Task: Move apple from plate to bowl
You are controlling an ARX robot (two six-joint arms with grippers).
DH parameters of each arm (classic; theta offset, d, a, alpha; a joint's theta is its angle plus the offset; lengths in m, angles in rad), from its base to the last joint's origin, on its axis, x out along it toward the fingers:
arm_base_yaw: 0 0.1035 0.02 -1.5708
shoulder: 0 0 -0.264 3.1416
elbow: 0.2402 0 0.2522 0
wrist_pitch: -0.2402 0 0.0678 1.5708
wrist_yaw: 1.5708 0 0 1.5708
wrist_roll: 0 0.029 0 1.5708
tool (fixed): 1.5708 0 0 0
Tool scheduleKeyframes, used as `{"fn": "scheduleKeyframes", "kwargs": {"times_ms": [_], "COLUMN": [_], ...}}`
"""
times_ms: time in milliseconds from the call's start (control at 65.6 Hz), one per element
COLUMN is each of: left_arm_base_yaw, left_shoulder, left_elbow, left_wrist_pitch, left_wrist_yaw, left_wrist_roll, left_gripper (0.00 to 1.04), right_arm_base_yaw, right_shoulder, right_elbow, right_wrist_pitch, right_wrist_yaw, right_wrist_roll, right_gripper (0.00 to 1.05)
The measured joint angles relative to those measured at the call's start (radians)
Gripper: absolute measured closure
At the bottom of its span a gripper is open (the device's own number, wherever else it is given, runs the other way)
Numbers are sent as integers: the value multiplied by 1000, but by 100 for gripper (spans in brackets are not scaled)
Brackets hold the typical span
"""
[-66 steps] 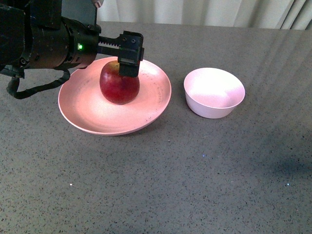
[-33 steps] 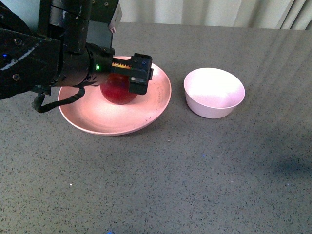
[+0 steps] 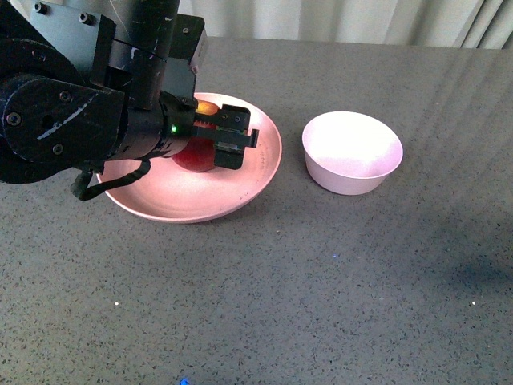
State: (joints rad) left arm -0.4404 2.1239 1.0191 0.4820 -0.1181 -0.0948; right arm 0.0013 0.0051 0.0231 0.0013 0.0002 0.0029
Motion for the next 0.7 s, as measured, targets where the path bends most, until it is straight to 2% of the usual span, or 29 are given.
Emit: {"fn": "scheduleKeyframes", "kwargs": {"times_ms": [198, 549, 702], "left_arm_base_yaw": [-39, -205, -241], "left_shoulder": [-35, -84, -66], "left_elbow": [-1, 59, 110], "left_wrist_pitch": [30, 35, 32], "left_wrist_yaw": [-6, 65, 73], "left_wrist_roll": [13, 16, 17], "left_gripper": [26, 26, 26], "right_arm_base_yaw": [0, 0, 0], "right_shoulder": [0, 0, 0], "right_elbow": [0, 0, 0], "right_wrist_pitch": [0, 0, 0], "right_wrist_yaw": [0, 0, 0], "right_wrist_roll": [0, 0, 0], "right_gripper": [9, 9, 9]}}
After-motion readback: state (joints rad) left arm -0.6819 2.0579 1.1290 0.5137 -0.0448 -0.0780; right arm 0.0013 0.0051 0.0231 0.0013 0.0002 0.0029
